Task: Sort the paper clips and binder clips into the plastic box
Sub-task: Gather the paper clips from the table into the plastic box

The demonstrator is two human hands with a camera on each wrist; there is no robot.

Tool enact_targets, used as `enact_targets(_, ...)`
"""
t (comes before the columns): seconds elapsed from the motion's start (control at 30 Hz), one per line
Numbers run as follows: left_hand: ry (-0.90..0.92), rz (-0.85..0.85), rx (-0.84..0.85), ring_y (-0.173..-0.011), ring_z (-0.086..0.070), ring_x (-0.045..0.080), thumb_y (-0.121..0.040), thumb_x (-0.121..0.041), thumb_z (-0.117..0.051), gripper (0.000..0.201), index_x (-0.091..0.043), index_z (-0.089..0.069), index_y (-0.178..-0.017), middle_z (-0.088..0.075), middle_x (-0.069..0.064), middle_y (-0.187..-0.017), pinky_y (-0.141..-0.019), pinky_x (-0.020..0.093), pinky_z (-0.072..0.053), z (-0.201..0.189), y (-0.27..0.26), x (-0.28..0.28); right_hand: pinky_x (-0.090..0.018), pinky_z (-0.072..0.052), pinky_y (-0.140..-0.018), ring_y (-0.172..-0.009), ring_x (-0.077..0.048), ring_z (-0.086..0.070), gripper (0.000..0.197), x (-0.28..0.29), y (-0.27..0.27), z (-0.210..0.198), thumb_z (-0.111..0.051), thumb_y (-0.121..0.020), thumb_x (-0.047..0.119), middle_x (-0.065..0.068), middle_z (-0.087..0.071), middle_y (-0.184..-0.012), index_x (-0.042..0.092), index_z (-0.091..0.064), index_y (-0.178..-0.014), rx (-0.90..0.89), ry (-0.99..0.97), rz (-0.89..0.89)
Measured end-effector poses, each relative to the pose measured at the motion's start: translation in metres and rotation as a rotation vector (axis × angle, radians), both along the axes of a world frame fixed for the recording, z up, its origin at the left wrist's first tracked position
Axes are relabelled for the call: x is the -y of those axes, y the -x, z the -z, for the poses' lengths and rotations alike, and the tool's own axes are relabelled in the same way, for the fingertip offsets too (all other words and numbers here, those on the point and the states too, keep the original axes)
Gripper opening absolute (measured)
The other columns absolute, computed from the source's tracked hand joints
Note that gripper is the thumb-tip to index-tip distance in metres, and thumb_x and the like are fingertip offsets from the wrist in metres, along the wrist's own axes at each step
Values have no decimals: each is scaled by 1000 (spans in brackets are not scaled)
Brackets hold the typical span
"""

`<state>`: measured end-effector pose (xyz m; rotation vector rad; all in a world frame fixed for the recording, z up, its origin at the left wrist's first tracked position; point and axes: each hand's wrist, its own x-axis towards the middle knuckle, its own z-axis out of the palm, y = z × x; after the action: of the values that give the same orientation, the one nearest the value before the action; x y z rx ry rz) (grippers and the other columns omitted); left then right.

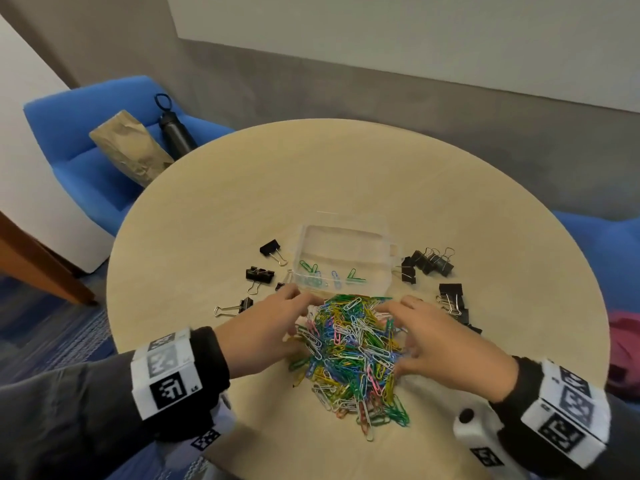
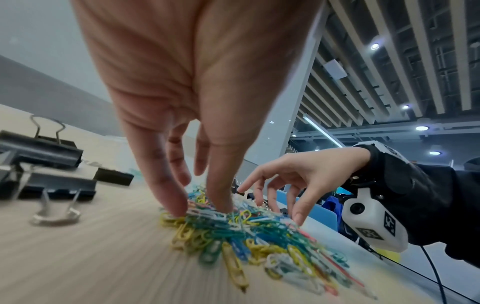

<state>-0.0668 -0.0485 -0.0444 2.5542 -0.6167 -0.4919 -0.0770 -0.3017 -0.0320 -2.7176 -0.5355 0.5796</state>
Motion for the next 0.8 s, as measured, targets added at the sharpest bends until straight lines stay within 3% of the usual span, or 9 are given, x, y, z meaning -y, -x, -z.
enact_targets(0.07,7,10,34,-104,-48,6,-77,-54,-68,77,-36,-28,-141,-32,-11,-123,-78,6,-41,-6,4,2,-21,-44,-87,-101,-8,-50,97,0,4,-8,-78,-69,48,10,-38,-120,35,-20,-146,3,5,19)
enact_targets(0.13,-62,61,67,-116,-42,8,-66,-69,-67,97,-36,-20,-145,-26,-9,-133,-94,21,-46,-9,10,10,-23,-44,-94,-107,-9,-48,113,-4,11,-8,-78,-60,59,10,-34,-124,35,-11,-148,-10,36,-8)
enact_targets(0.23,-219,121,130,-132,-28,16,-54,-78,-67,121,-35,-5,-149,-17,-3,-146,-104,41,-44,-2,15,29,-27,-38,-106,-126,-14,-39,129,-17,17,2,-80,-54,61,2,-25,-144,27,-3,-151,-7,82,-56)
enact_targets(0.33,-307,138,167,-135,-21,24,-49,-81,-68,134,-31,5,-150,-16,3,-147,-107,43,-40,3,17,47,-29,-39,-107,-127,-17,-38,121,-27,16,8,-80,-58,58,0,-27,-144,22,-10,-150,47,101,-52)
enact_targets(0.43,-366,105,186,-126,-29,27,-59,-75,-68,120,-25,-7,-149,-23,8,-141,-97,41,-44,5,16,59,-31,-46,-99,-118,-14,-48,96,-29,10,7,-78,-66,48,5,-41,-137,26,-27,-143,71,69,-32)
enact_targets(0.53,-338,76,181,-118,-39,28,-72,-59,-69,83,-21,-32,-136,-34,9,-132,-90,40,-48,2,6,59,-28,-51,-93,-109,-11,-58,64,-26,4,2,-72,-79,29,7,-58,-126,32,-43,-136,129,15,-7)
enact_targets(0.6,-305,72,163,-111,-46,28,-78,-48,-69,65,-21,-41,-129,-41,8,-124,-86,39,-48,-1,-2,56,-28,-54,-88,-101,-11,-63,47,-24,-1,0,-65,-85,20,5,-65,-117,31,-53,-129,166,17,30)
enact_targets(0.67,-275,64,154,-104,-52,28,-81,-40,-69,54,-20,-47,-126,-46,7,-118,-84,40,-51,-4,-7,53,-27,-55,-85,-95,-10,-65,36,-21,-5,0,-63,-87,17,4,-68,-112,29,-61,-121,174,24,59)
enact_targets(0.8,-195,30,138,-103,-57,26,-84,-33,-68,40,-20,-58,-120,-57,6,-114,-89,41,-50,-8,-15,48,-13,-48,-79,-81,2,-60,27,-15,-12,-1,-66,-87,23,10,-70,-102,26,-68,-114,147,-31,69)
